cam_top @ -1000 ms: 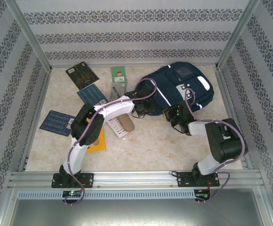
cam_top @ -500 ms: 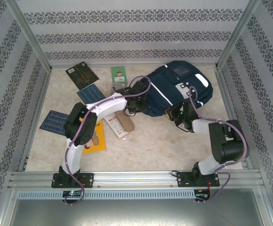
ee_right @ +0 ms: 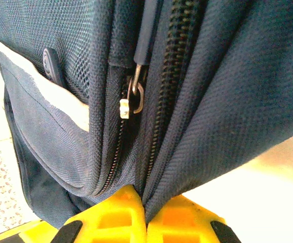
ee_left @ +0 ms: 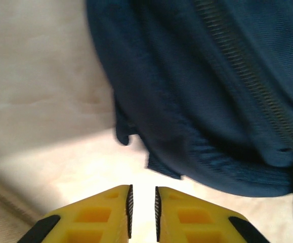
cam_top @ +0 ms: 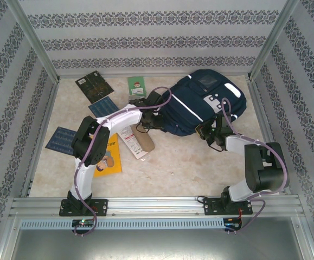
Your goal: Pack the student bag
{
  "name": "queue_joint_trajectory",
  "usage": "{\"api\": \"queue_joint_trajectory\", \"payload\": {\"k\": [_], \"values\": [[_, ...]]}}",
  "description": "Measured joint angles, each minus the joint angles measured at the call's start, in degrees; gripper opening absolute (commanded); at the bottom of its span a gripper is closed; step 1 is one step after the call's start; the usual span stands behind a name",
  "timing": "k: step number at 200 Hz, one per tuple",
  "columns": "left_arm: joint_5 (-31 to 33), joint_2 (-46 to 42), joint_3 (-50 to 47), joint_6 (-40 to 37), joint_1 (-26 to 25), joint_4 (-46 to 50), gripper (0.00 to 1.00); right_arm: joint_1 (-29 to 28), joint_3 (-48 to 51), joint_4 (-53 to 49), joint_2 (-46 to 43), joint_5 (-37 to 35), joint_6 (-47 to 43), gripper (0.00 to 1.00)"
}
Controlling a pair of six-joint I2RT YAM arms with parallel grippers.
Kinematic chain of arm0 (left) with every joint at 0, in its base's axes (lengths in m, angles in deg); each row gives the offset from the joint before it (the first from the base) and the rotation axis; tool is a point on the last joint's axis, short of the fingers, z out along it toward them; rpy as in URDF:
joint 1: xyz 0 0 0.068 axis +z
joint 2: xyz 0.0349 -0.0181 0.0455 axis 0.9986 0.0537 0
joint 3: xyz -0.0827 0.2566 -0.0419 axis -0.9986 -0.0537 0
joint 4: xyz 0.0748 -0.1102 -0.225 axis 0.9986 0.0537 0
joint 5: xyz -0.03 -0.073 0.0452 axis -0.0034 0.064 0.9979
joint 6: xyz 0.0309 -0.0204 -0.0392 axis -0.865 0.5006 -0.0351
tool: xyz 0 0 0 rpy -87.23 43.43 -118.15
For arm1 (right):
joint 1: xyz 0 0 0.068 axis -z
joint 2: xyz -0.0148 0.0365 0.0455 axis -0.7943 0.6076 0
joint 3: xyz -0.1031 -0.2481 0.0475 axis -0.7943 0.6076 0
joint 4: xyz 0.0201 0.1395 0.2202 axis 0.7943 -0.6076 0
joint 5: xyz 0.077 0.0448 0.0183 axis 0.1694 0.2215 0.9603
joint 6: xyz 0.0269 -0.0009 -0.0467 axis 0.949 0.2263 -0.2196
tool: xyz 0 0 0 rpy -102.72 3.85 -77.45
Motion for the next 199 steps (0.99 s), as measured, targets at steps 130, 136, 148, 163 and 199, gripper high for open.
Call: {"api": "queue_joint_trajectory", "payload": {"k": [130, 136, 148, 163, 199], "values": [[-19.98, -1.07, -8.63, 16.2, -0.7, -19.5, 0.39, 0.0, -0.04, -0.13, 0.0, 0.02, -0.31, 0.0], [-20.09, -1.07, -8.63, 16.55, -0.7, -19.85, 0.39, 0.0, -0.04, -0.13, 0.0, 0.02, -0.31, 0.0], [-20.5, -1.07, -8.63, 17.38, -0.7, -20.57, 0.39, -0.02, -0.04, -0.13, 0.0, 0.02, -0.31, 0.0], [-21.07, -1.07, -8.63, 18.08, -0.7, -21.22, 0.39, -0.02, -0.04, -0.11, 0.0, 0.0, -0.31, 0.0], [-21.46, -1.05, -8.63, 19.32, -0.7, -21.92, 0.37, -0.04, -0.04, -0.13, 0.0, 0.0, -0.28, 0.0]]}}
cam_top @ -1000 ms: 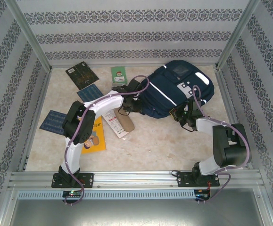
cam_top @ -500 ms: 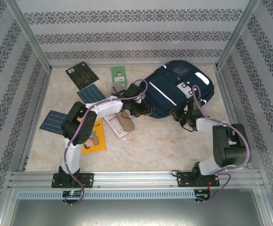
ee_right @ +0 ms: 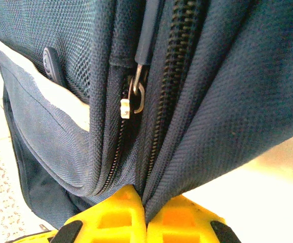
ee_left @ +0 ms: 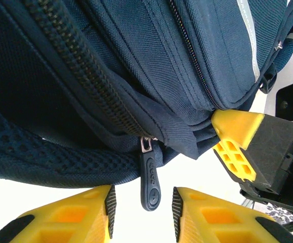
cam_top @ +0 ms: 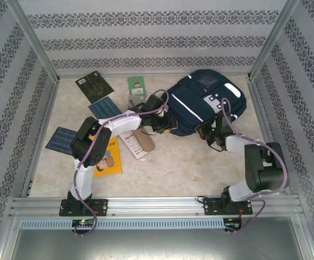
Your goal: Pack the student bag
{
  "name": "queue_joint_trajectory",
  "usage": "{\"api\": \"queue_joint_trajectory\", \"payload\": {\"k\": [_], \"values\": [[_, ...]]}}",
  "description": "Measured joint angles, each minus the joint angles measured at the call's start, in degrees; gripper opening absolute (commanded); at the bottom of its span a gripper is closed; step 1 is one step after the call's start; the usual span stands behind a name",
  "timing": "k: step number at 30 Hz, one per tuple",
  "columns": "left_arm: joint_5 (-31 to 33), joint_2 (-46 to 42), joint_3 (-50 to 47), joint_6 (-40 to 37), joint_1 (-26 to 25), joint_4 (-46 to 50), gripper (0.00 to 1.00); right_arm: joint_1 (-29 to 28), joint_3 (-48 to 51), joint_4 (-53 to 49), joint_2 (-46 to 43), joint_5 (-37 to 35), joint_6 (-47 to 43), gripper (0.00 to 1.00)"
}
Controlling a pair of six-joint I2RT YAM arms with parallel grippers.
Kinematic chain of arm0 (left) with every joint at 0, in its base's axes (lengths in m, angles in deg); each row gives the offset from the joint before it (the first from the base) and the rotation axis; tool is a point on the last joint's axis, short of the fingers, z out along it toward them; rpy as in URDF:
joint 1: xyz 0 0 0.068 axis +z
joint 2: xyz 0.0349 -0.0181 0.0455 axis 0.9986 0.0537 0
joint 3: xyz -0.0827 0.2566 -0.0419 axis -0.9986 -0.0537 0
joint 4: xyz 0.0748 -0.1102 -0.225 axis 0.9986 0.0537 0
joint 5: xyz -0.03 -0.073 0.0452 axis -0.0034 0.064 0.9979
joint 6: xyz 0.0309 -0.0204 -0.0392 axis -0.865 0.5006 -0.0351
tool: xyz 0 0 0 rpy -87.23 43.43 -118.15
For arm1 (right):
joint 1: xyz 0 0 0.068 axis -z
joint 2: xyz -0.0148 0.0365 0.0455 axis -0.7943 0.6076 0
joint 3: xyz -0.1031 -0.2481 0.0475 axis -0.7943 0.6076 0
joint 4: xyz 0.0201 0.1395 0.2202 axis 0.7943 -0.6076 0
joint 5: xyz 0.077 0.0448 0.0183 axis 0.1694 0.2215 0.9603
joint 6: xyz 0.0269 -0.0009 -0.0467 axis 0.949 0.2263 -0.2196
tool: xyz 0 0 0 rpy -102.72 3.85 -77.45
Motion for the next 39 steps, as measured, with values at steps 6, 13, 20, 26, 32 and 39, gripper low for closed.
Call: {"api": "queue_joint_trajectory", "payload": {"k": [6, 13, 20, 26, 32, 39], "values": [[-0.24, 0.02, 0.0, 0.98, -0.5, -0.57, 0.37, -0.11, 0.0, 0.0, 0.0, -0.04, 0.0, 0.0], [-0.66, 0.7, -0.09, 2.08, -1.57, -0.7, 0.35, -0.13, 0.0, 0.0, 0.0, -0.04, 0.0, 0.0], [-0.57, 1.36, -0.17, 3.48, -1.84, -0.85, 0.32, -0.74, 0.0, 0.0, 0.0, -0.35, 0.02, 0.0], [-0.11, 3.37, 0.26, 5.51, -1.88, -1.22, 0.26, -0.85, 0.0, -0.22, 0.0, -0.59, 0.02, 0.0], [0.7, 3.58, 1.11, 6.08, -1.88, -1.05, 0.23, -0.85, 0.0, -0.46, -0.66, -0.7, 0.02, 0.0], [1.57, 3.61, 2.27, 6.43, -1.79, -0.33, 0.05, -0.85, 0.02, -0.57, -0.83, -0.7, 0.0, 0.0]]}}
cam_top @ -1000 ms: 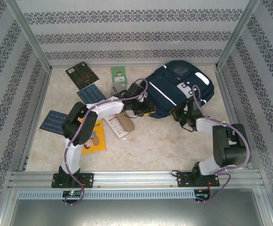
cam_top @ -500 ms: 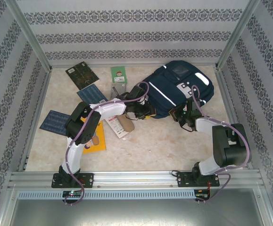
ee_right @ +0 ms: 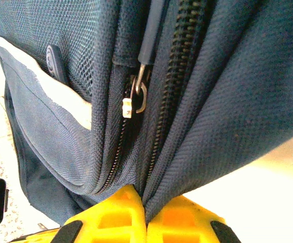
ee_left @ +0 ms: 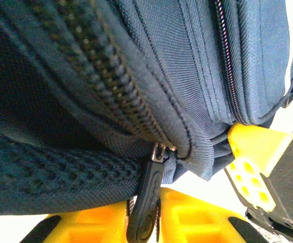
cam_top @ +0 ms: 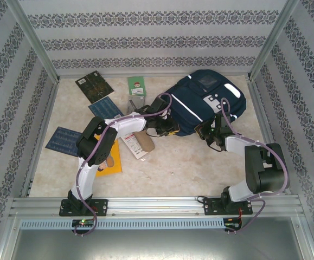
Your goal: Pack the student bag
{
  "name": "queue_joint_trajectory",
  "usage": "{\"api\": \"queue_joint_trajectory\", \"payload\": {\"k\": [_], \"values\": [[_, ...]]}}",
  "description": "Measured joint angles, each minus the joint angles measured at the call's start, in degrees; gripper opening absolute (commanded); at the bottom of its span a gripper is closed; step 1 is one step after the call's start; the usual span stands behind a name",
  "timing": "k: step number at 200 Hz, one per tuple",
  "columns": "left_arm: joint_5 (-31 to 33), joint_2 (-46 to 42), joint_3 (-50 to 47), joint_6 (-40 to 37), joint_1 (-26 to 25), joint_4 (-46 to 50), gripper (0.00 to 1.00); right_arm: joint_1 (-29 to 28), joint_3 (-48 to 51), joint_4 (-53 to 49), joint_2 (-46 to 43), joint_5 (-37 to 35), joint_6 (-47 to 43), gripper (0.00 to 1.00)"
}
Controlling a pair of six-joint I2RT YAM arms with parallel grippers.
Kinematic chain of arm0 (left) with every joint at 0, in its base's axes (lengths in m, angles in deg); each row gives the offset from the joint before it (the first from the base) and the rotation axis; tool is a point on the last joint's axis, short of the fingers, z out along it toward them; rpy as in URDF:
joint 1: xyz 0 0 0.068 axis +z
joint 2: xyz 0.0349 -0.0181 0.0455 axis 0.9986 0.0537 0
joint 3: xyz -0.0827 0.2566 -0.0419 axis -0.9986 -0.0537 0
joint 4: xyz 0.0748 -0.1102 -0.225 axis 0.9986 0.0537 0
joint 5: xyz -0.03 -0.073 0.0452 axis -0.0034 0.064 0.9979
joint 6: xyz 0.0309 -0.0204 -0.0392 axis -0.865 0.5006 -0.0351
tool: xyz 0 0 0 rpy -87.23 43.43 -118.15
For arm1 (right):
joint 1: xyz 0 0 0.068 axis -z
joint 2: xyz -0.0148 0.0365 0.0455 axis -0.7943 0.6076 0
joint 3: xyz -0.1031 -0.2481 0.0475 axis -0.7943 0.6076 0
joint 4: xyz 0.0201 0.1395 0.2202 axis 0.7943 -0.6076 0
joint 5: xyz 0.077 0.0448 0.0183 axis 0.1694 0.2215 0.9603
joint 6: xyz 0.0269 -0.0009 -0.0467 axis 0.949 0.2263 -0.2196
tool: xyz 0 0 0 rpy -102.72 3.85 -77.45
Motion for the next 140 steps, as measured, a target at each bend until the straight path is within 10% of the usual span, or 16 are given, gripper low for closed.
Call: {"api": "queue_joint_trajectory", "payload": {"k": [80, 140], "values": [[0.46, -0.04, 0.55, -1.77, 0.02, 2.12, 0.0, 0.72, 0.15, -1.33, -1.33, 0.31, -1.99, 0.0], [9.16, 1.46, 14.43, -18.8, -0.26, 22.71, 0.0, 3.54, -1.2, -5.44, -3.52, 4.79, -7.8, 0.0]]}}
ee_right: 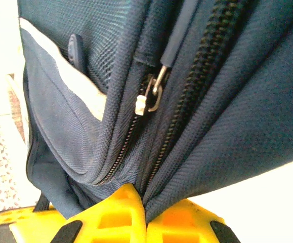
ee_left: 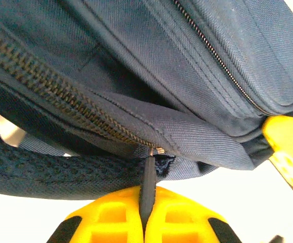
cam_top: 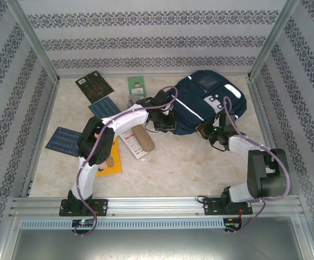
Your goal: Pack the student bag
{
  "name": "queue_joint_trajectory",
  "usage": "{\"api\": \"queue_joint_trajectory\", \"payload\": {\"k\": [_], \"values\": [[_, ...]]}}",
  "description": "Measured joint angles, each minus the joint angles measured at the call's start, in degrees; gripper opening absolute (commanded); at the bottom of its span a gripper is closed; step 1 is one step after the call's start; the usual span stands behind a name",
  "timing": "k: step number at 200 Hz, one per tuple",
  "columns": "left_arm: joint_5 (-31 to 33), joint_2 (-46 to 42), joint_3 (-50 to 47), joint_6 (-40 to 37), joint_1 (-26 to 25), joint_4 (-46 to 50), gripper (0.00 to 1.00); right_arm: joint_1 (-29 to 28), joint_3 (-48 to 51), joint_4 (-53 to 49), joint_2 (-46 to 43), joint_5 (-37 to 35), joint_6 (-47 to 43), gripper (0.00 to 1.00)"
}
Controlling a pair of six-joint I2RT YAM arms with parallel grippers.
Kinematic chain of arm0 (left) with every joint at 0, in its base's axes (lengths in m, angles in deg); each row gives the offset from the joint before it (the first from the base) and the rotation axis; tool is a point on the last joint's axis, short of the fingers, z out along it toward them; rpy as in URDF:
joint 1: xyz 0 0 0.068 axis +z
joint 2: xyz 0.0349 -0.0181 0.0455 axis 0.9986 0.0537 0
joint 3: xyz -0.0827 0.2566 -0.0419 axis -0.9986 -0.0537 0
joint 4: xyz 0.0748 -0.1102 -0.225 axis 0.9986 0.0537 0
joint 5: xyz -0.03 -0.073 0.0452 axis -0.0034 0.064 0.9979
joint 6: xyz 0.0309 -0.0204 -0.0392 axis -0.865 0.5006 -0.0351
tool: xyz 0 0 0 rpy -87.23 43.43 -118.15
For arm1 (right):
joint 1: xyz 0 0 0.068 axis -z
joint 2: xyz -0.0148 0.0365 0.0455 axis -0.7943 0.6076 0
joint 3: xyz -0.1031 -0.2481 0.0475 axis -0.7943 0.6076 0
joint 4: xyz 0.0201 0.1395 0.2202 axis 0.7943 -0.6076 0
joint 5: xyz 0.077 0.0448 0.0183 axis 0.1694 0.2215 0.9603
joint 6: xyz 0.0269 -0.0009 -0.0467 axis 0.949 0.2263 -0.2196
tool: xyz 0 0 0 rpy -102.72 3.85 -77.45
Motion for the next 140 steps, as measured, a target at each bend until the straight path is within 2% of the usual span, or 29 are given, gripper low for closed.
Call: {"api": "queue_joint_trajectory", "payload": {"k": [45, 140], "values": [[6.71, 4.02, 9.16, -11.04, -1.22, 8.74, 0.0, 2.95, -0.15, -2.97, -2.82, 2.47, -3.43, 0.0], [6.84, 3.98, 9.42, -21.4, -0.96, 11.61, 0.0, 5.51, -1.55, -9.86, -4.57, 3.65, -10.32, 0.0]]}}
